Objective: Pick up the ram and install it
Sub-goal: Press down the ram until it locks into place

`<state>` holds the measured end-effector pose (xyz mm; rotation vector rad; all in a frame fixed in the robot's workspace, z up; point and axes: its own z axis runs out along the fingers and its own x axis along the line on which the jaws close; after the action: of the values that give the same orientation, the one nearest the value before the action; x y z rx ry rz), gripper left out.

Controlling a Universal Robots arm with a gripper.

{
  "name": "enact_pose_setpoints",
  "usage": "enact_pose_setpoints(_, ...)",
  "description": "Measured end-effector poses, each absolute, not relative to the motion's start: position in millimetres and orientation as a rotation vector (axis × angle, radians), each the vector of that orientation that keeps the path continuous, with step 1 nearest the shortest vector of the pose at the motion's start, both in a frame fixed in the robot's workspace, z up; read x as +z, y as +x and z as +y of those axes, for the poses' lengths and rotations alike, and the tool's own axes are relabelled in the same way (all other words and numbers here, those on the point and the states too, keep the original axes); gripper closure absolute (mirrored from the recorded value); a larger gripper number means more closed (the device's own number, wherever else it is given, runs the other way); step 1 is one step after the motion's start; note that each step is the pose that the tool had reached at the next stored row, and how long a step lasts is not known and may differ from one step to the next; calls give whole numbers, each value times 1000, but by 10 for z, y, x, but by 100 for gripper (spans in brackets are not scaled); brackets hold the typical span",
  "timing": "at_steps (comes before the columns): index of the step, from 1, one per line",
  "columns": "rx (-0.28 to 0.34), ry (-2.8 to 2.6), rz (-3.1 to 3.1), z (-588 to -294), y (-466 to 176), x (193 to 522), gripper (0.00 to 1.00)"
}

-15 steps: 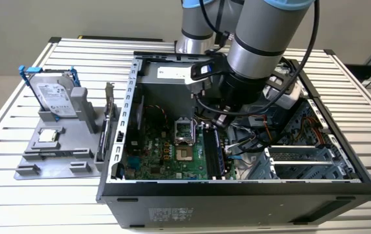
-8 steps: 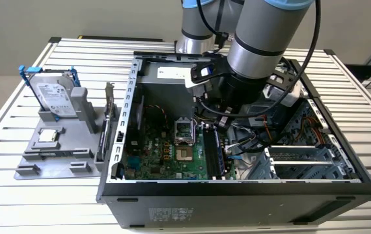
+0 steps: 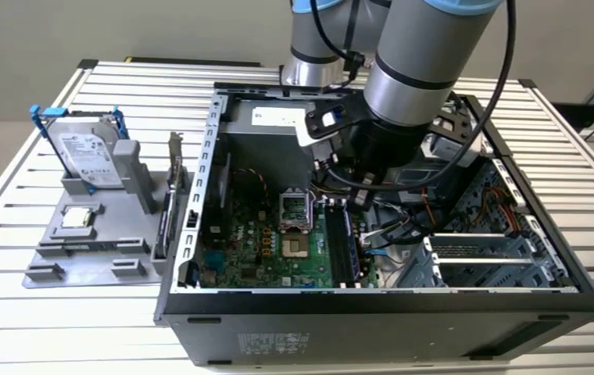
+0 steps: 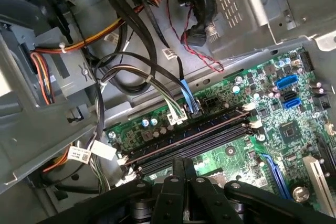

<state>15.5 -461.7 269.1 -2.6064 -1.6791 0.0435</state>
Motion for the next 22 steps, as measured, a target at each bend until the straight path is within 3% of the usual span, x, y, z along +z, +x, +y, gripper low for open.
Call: enact_pose_setpoints(22,49,-2435,-1924,-4610,155,2689,100)
